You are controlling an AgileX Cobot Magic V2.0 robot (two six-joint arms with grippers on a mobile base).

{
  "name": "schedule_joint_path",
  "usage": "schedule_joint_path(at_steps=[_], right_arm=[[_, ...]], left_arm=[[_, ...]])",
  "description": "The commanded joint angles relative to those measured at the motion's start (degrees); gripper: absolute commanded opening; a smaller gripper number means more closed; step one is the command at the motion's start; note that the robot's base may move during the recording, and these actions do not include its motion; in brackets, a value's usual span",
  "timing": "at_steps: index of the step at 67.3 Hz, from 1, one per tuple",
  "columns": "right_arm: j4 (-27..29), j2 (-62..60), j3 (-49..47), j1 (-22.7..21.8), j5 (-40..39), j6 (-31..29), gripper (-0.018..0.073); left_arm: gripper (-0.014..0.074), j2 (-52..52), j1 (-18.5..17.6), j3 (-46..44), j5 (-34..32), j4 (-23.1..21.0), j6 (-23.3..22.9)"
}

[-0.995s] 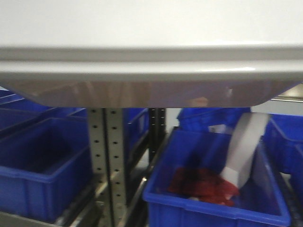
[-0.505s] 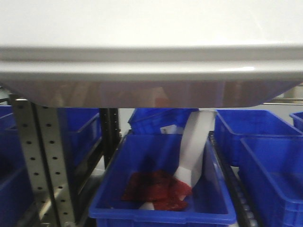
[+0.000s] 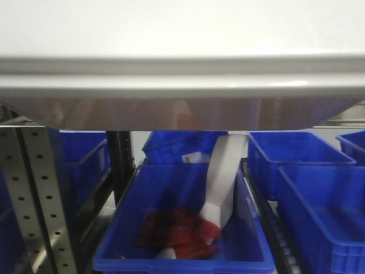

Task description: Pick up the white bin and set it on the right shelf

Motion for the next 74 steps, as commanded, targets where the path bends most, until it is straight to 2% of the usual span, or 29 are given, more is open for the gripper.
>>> schedule_joint_path(at_steps=[1, 42, 52, 74], right_arm=[[10.05, -0.52, -1.63, 0.46, 7.15, -0.36, 0.0344], [10.05, -0.52, -1.63, 0.46, 7.15, -0.36, 0.0344], [10.16, -0.52, -1.63, 0.46, 4.09, -0.36, 0.0344], [10.16, -0.52, -1.63, 0.46, 4.03, -0.36, 0.0344]], left_arm=[[0.0206, -0.29, -0.83, -1.79, 1.57, -7.87, 0.81], [0.0206, -0.29, -0.83, -1.79, 1.57, -7.87, 0.81], [0.0206, -0.29, -0.83, -1.79, 1.57, -7.87, 0.81], [0.0206, -0.29, -0.83, -1.79, 1.57, -7.87, 0.81]])
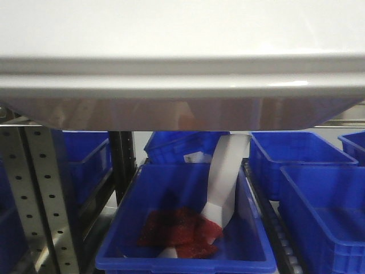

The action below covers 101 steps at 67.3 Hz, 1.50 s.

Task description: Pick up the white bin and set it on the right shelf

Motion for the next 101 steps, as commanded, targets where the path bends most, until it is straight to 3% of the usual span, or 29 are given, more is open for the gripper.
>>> schedule_joint_path(at_steps=[1, 37, 50, 66, 80, 101], right_arm=[[10.16, -0.52, -1.63, 0.46, 4.03, -0.36, 0.0344], [10.31, -0.52, -1.63, 0.46, 5.58, -0.36, 0.0344], [15.49, 0.84, -2.87, 0.46, 5.08, -0.36, 0.0344], [15.87, 7.66, -11.77, 0.46, 4.89, -0.36, 0.0344], [19.51, 15.53, -19.16, 0.46, 4.23, -0.36, 0.0346], [23.57, 28.85, -28.21, 0.57, 1.66, -0.36, 0.0346]], left_arm=[[0.0206, -0.29, -0.83, -1.79, 1.57, -7.87, 0.81], [0.0206, -0.29, -0.83, -1.79, 1.54, -9.34, 0.81], [0.0206, 1.0, -0.83, -2.95, 1.94, -12.57, 0.81], [0.0206, 9.73, -0.83, -11.97, 3.83, -11.1, 0.91], [0.0206, 19.88, -0.83, -20.67, 4.99, -14.09, 0.91], [0.0206, 32.13, -0.83, -33.62, 1.14, -14.91, 1.27]])
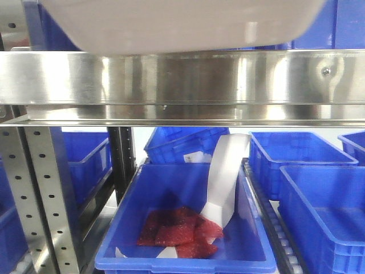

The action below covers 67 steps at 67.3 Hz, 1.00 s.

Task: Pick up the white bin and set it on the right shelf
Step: 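Lower the white bin with both grippers onto the upper roller shelf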

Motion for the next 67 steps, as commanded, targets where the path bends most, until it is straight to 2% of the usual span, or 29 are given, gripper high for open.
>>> schedule_joint_path(at_steps=[1, 8, 20, 31, 42, 47, 53, 57, 61, 67], right_arm=[[11.0, 1.71, -4.86, 0.88, 2.71, -0.36, 0.0346], [11.32, 5.44, -7.99, 2.01, 2.28, -0.36, 0.0346], [11.8, 10.85, -11.13, 5.41, -1.6, -2.35, 0.0346], [12.38, 13.97, -12.06, 5.55, -4.93, -2.5, 0.0346], [12.5, 15.64, -12.06, 5.55, -6.88, -2.5, 0.035], [12.55, 16.05, -12.1, 5.55, -7.19, -2.5, 0.0384], [12.55, 16.05, -12.1, 5.55, -8.37, -2.5, 0.0485], [12.55, 16.05, -12.1, 5.55, -9.48, -2.44, 0.0574], [12.37, 16.05, -12.1, 5.55, -10.23, -2.44, 0.0624], [12.08, 16.05, -12.1, 5.48, -11.61, -2.44, 0.0609]], left_arm=[[0.0206, 1.07, -0.92, -5.32, 0.25, -8.05, 0.92], [0.0206, 4.66, -1.14, -8.8, -0.03, -9.0, 0.92], [0.0206, 10.09, -3.93, -12.74, -3.75, -8.87, 1.44], [0.0206, 12.26, -4.21, -13.58, -7.52, -8.25, 2.28], [0.0214, 13.27, -4.21, -13.58, -8.17, -7.74, 2.56], [0.0227, 13.27, -4.21, -13.58, -9.13, -7.05, 2.56], [0.0304, 13.27, -4.21, -13.58, -10.79, -6.93, 2.56], [0.0377, 13.27, -4.21, -13.58, -11.83, -6.8, 2.56], [0.0454, 13.27, -4.21, -13.58, -12.76, -6.67, 2.56], [0.0511, 13.27, -4.21, -13.58, -13.59, -5.61, 2.56]])
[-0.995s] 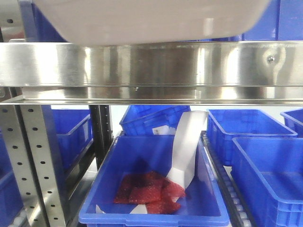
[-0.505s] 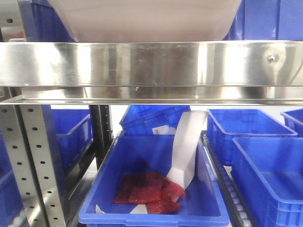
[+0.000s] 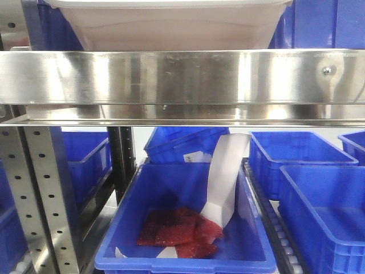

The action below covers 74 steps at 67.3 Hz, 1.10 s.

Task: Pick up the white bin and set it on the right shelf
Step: 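Lower the white bin with both grippers onto the upper roller shelf, then open both grippers and release the grey clips of the bin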

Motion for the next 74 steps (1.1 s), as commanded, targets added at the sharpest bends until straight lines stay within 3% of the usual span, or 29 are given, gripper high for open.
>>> schedule_joint_path(at_steps=[1, 15, 26, 55, 61, 69, 72, 74], right_arm=[[5.63, -2.77, -2.32, 0.03, -1.2, -0.6, 0.0608], [4.75, -2.77, -2.32, -0.22, -6.02, -0.65, 0.0608], [0.06, -2.77, -2.32, -0.22, -8.16, -0.65, 0.0608], [-2.05, -2.77, -2.32, -0.79, -10.56, -0.65, 0.0586], [-2.05, -2.77, -2.32, -0.79, -10.56, -0.65, 0.0396], [-2.05, -2.77, -2.26, -0.79, -10.92, -0.65, 0.0055], [-2.05, -2.77, -2.26, -0.79, -11.24, -0.65, 0.0025], [-2.0, -2.77, -2.26, -0.79, -11.46, -0.65, 0.0033]], left_arm=[[0.0515, -2.68, -0.51, -2.34, -1.56, -3.61, 0.81], [0.0516, -2.68, -0.26, -2.34, -2.54, -0.77, 0.81], [0.0516, -2.68, 1.91, -2.34, -2.66, -0.77, 0.7], [0.0492, -2.68, 5.89, -2.34, 3.77, -0.88, 0.7], [0.033, -2.68, 5.89, -2.34, 2.85, -0.88, 0.7], [-0.0018, -2.68, 5.89, -2.34, 1.5, -0.88, 0.7], [-0.014, -2.68, 5.89, -2.34, 0.43, -0.88, 0.7], [-0.0111, -2.68, 5.89, -2.34, 0.09, -0.88, 0.7]])
